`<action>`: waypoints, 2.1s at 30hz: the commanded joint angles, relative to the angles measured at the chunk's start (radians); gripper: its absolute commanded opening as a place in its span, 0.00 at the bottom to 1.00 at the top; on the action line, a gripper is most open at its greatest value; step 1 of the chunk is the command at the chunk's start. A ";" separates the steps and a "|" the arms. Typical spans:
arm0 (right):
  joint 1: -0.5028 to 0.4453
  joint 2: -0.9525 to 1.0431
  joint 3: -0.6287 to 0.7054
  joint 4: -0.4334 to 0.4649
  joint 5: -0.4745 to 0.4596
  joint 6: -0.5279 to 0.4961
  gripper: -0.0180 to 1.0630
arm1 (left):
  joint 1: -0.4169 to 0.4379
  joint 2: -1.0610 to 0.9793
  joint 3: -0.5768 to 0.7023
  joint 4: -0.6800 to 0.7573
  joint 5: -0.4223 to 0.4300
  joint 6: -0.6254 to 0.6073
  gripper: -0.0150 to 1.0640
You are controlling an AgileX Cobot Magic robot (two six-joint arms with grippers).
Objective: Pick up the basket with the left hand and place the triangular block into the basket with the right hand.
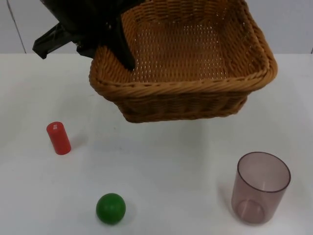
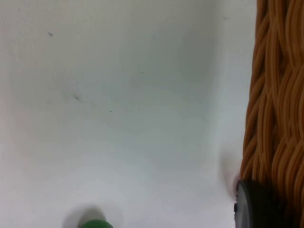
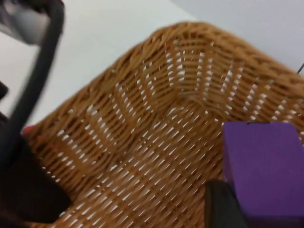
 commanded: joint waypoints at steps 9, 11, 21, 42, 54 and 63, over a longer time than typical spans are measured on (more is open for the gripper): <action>0.002 0.054 -0.002 -0.006 0.019 -0.024 0.02 | -0.006 -0.007 -0.004 -0.034 -0.011 -0.007 0.01; 0.002 0.063 -0.002 -0.008 0.039 -0.026 0.02 | -0.006 -0.007 -0.004 -0.034 -0.023 -0.007 0.01; 0.033 0.074 -0.002 -0.034 0.066 -0.058 0.02 | -0.006 -0.007 -0.004 -0.034 -0.028 -0.007 0.01; 0.048 0.014 -0.002 -0.049 0.101 -0.088 0.99 | -0.006 -0.007 -0.004 -0.034 -0.022 -0.007 0.01; -0.016 -0.233 -0.002 -0.089 0.209 0.016 0.99 | -0.006 -0.007 -0.004 -0.034 -0.016 -0.007 0.01; -0.317 -0.412 0.095 0.002 0.062 0.031 0.99 | -0.006 -0.007 -0.004 -0.034 -0.005 0.013 0.01</action>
